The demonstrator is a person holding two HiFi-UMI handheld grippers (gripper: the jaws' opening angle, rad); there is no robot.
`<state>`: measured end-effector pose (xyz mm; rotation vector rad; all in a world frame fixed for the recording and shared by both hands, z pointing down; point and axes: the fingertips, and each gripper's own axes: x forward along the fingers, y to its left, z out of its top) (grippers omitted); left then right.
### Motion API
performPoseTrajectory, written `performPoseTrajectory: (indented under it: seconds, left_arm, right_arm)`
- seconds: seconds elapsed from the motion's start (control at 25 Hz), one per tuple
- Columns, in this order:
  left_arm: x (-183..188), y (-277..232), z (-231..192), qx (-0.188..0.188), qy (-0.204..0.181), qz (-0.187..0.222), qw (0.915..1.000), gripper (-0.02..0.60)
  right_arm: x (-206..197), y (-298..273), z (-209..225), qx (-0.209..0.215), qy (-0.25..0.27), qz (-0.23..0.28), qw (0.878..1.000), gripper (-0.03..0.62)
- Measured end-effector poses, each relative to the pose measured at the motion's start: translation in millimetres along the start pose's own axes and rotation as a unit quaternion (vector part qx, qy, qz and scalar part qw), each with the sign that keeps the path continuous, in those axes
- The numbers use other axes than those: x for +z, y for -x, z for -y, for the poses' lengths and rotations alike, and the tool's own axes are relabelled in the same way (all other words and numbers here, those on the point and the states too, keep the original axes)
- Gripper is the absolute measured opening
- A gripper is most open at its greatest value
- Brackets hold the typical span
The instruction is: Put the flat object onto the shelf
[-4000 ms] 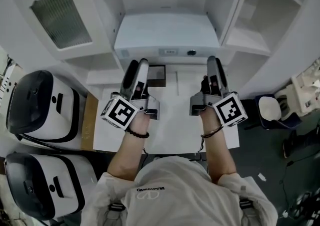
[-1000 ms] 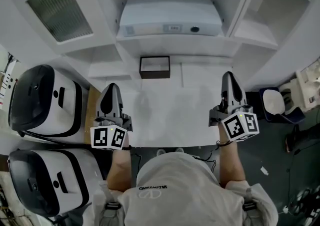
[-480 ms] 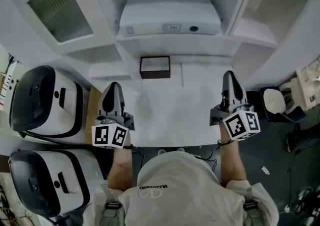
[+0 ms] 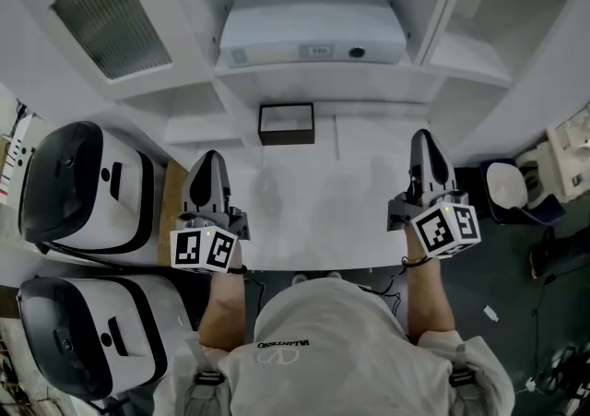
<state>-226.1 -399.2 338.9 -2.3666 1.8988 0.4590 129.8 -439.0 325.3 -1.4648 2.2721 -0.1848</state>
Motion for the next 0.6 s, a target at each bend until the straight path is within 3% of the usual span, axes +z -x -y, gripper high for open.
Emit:
performPoseTrajectory:
  seconds: [0.6]
  left_arm:
    - [-5.2,-1.7,1.0,0.002,0.008,-0.006,1.0,0.005]
  right_arm:
    - [-3.9,-2.3,1.7,0.0,0.0,-0.005,1.0,0.009]
